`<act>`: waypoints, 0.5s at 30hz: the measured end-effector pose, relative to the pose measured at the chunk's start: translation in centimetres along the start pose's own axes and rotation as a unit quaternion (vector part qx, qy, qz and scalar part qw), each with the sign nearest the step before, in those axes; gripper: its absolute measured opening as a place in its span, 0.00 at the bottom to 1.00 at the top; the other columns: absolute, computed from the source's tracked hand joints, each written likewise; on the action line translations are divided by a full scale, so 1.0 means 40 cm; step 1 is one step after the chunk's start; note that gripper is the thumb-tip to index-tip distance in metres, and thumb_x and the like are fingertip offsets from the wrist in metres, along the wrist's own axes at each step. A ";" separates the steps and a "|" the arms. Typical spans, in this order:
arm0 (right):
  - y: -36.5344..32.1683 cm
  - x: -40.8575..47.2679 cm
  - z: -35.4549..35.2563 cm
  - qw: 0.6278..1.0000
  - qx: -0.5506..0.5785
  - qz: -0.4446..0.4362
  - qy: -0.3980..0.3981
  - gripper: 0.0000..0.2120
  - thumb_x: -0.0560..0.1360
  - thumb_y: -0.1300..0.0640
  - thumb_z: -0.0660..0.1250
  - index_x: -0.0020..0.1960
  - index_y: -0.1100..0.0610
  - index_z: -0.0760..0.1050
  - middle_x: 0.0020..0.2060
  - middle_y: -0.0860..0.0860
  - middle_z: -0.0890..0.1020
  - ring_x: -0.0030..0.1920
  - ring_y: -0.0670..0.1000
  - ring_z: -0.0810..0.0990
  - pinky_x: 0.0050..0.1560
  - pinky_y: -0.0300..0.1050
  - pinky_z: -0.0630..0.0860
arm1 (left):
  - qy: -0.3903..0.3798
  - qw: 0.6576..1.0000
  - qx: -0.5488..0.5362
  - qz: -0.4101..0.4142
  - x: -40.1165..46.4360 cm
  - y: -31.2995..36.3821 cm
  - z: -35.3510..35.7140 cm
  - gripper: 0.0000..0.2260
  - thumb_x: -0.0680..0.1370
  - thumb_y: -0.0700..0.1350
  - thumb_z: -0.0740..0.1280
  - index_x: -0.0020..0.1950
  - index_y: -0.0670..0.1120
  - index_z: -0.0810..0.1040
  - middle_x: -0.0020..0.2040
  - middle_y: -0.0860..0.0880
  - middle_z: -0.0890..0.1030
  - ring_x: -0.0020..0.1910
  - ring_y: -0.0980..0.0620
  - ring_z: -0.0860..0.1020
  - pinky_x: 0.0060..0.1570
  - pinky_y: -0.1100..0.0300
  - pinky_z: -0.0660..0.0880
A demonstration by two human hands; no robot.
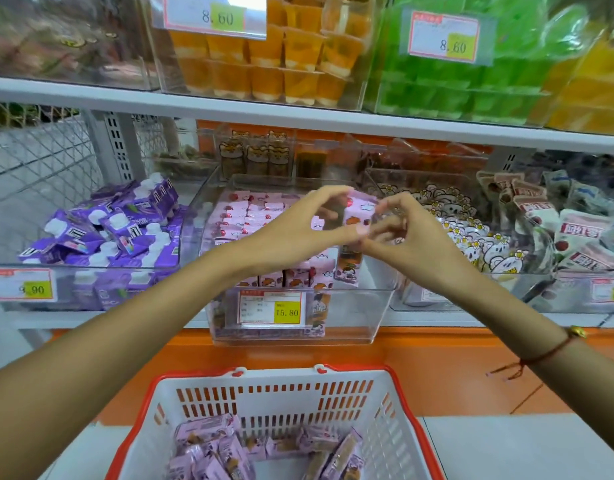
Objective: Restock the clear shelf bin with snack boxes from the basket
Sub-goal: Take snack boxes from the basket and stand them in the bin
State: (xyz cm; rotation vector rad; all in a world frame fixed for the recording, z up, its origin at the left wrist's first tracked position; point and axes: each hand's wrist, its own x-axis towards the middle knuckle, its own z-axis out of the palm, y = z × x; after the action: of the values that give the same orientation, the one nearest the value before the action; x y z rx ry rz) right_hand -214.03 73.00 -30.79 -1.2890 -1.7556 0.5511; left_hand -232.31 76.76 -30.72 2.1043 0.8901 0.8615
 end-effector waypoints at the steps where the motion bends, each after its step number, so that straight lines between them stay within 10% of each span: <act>1: -0.005 0.013 0.003 1.000 0.015 0.003 -0.006 0.18 0.66 0.55 0.76 0.48 0.52 0.69 0.36 0.50 0.81 0.35 0.46 0.77 0.40 0.37 0.75 | -0.001 1.000 0.000 0.004 0.007 0.006 -0.003 0.22 0.72 0.57 0.67 0.64 0.53 0.70 0.58 0.57 0.74 0.56 0.62 0.73 0.50 0.70 0.71; 7: 0.037 0.009 0.007 0.993 -0.083 -0.087 0.019 0.23 0.69 0.50 0.75 0.58 0.52 0.68 0.48 0.44 0.79 0.45 0.44 0.79 0.44 0.37 0.77 | 0.120 0.987 -0.102 -0.031 0.066 -0.036 -0.052 0.14 0.75 0.43 0.70 0.58 0.45 0.72 0.47 0.53 0.79 0.47 0.56 0.79 0.44 0.62 0.81; 15: 0.169 -0.066 0.016 0.840 -0.407 -0.354 -0.063 0.12 0.76 0.49 0.64 0.46 0.57 0.79 0.38 0.51 0.81 0.38 0.54 0.78 0.42 0.44 0.67 | 0.092 0.994 0.004 -0.055 0.228 -0.153 -0.034 0.19 0.73 0.41 0.72 0.61 0.45 0.70 0.52 0.48 0.77 0.41 0.60 0.77 0.33 0.73 0.74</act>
State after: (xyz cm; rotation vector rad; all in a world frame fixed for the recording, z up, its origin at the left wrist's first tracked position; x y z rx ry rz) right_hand -210.70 73.11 -37.26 -0.9778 -2.5105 -0.6240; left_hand -230.38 87.56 -32.01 1.9850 1.0951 1.0063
